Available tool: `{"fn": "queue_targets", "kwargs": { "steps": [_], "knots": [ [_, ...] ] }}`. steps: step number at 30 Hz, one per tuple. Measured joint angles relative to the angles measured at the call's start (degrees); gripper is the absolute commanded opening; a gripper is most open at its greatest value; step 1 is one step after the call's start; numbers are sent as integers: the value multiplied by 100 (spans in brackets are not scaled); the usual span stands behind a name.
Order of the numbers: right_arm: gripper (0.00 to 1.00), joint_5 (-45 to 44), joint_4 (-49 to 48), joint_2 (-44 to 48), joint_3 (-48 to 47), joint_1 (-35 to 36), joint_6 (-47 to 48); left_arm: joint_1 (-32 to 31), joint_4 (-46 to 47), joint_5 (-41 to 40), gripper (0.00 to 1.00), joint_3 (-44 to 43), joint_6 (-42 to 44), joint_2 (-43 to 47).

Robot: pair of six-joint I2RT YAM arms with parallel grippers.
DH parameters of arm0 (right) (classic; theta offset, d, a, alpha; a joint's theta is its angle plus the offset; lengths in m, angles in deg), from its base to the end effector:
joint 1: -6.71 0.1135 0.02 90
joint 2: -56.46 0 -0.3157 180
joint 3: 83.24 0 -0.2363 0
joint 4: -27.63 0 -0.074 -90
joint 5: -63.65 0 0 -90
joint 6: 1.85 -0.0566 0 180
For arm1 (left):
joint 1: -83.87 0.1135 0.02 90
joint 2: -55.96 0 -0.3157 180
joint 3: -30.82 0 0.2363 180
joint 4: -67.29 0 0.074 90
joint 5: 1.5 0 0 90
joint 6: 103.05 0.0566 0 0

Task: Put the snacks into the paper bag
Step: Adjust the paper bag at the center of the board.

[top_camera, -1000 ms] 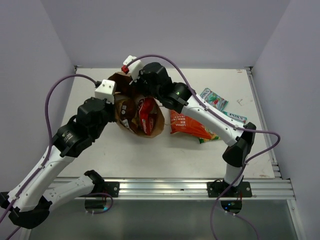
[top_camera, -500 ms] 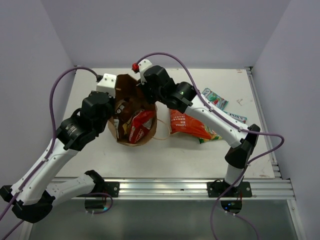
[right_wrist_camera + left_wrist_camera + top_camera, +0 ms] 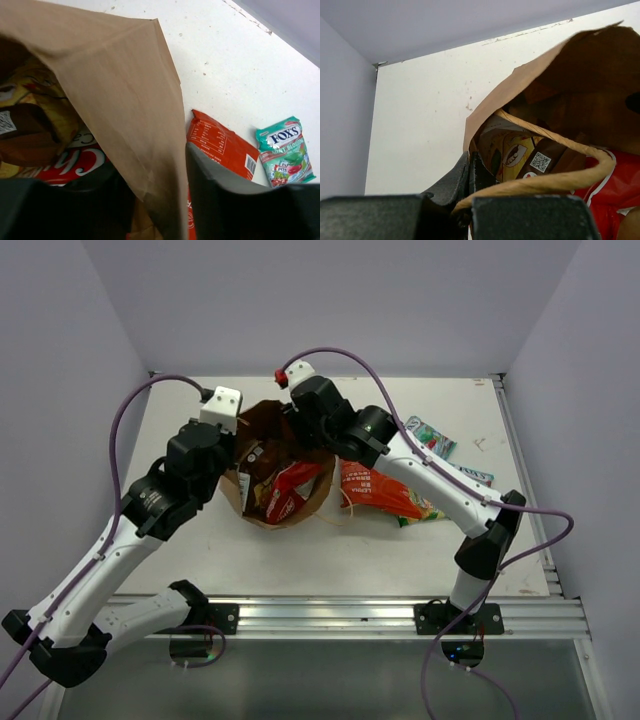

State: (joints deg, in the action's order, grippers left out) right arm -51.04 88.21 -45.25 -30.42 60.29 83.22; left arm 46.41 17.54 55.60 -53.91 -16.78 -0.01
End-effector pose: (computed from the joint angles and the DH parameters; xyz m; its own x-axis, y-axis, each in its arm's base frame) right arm 0.2565 0.3078 0.4521 -0.3856 -0.3911 -0.8357 -0.4970 0.8512 -0.1691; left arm 0.1488 -0.0753 0.4453 -0.2908 0.1540 -0.9443 0.0894 0.9870 0.1334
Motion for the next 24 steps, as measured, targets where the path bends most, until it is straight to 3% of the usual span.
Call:
{"fn": "queue_targets", "kwargs": {
  "steps": [7, 14, 24],
  "knots": [
    [72, 227, -7, 328, 0, 0, 264, 9, 457, 367, 0, 247, 457, 179],
    [98, 798, -214, 1517, 363, 0, 542, 11, 588, 546, 0, 247, 649, 59],
    [99, 343, -603, 3716, 2761, -7, 1040, 48, 745, 601, 0, 216, 791, -275]
  ]
}}
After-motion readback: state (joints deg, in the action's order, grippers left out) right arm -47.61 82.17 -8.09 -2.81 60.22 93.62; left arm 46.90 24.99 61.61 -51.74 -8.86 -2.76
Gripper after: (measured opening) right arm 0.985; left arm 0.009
